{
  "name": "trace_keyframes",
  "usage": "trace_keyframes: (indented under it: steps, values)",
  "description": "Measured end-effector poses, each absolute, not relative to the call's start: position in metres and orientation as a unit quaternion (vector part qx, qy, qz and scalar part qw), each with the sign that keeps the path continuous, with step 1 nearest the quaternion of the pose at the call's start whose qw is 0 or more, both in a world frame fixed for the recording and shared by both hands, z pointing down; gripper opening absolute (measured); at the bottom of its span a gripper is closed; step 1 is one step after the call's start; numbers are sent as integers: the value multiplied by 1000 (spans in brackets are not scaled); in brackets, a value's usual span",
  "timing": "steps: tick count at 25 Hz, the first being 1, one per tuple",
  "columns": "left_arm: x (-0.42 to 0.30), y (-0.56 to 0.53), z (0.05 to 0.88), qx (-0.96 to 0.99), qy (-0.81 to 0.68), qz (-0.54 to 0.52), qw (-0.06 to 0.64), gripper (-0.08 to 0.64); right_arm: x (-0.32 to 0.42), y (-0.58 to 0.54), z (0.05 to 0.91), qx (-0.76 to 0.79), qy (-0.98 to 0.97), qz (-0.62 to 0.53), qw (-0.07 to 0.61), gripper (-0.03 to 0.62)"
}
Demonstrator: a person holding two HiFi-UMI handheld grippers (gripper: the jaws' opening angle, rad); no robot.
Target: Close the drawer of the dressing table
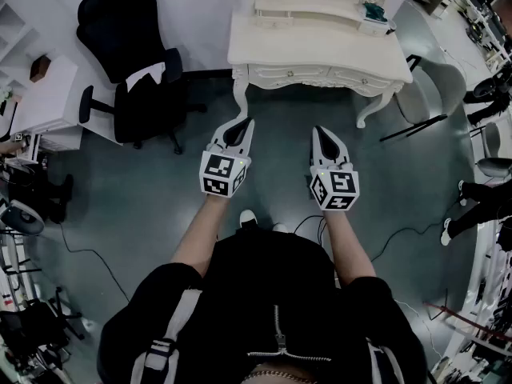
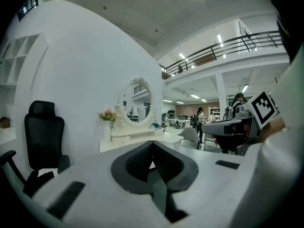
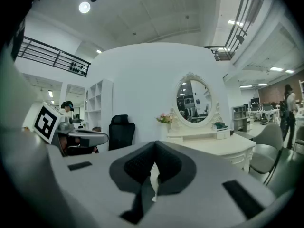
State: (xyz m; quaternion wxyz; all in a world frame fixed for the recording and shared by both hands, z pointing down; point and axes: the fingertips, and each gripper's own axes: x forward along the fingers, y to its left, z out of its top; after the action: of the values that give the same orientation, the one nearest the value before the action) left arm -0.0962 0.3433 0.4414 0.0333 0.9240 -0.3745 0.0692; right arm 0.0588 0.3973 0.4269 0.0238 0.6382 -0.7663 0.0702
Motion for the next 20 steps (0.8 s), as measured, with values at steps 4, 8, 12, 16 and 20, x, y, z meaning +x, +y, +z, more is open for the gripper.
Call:
trace_keyframes:
  steps: [4,8,12,16,20]
  values:
    - [-97,345,444,924,-374,71,36,0,58,399,426,635,-769,74,9,3]
    - [-100,342,446,924,-375,71,37,0,56,395,427,639,-766,72,14,3]
    - [-105,335,447,924,-373,74,37,0,53,383,428,644,-761,76,13,3]
    - [-116,324,452,925,-370,75,36,0,46,371,434,653,-753,82,8,3]
    - [-125,314,460,927,-366,79,38,-2,38,364,441,661,-745,91,1,3]
